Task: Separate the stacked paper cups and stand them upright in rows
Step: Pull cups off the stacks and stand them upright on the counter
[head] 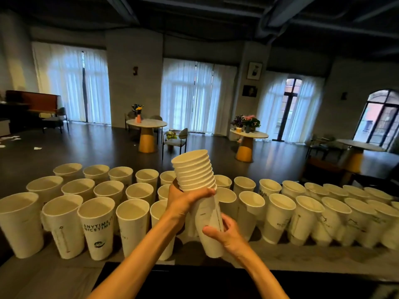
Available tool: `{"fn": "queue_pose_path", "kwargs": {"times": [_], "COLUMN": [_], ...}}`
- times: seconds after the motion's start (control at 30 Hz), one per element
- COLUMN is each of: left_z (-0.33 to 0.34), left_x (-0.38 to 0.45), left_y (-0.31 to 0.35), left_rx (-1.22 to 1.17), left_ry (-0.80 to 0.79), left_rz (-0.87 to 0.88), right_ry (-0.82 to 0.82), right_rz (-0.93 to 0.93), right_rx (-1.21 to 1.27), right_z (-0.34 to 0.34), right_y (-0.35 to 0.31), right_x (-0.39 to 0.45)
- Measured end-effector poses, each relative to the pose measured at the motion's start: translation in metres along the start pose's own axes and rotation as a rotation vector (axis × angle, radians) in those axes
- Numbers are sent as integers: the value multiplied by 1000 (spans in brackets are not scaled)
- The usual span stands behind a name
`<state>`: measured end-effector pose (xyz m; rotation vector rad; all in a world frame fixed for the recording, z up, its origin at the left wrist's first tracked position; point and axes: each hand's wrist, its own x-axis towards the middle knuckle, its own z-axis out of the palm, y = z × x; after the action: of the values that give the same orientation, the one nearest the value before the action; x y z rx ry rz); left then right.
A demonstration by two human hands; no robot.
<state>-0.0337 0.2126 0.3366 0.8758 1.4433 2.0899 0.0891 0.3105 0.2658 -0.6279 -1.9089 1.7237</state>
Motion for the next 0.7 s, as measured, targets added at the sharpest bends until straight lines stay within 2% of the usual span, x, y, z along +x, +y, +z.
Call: {"fn": "queue_pose_path", "kwargs": {"times": [0.07, 0.17, 0.27, 0.4, 0.53, 0.7], "left_z": [-3, -19, -43, -73, -94, -93], "left_x": [-1, 8, 18, 23, 19, 12], "left_y": [0, 12, 40, 72, 77, 69], "left_rx": [-49, -250, -440, -656, -750, -737], "left_ry": [79, 237, 284, 335, 390, 432], "left_rz": [-20, -90, -105, -92, -75, -86], "right_ry": [43, 94, 152, 137, 106, 91], "right_rz": [-44, -49, 25, 94, 148, 153], "right_rx": [-108, -191, -125, -20, -5, -4], "right_z": [3, 3, 2, 12, 27, 35], "right_y": [4, 20, 42, 62, 76, 71], "right_x": [0, 6, 16, 29, 42, 48]}}
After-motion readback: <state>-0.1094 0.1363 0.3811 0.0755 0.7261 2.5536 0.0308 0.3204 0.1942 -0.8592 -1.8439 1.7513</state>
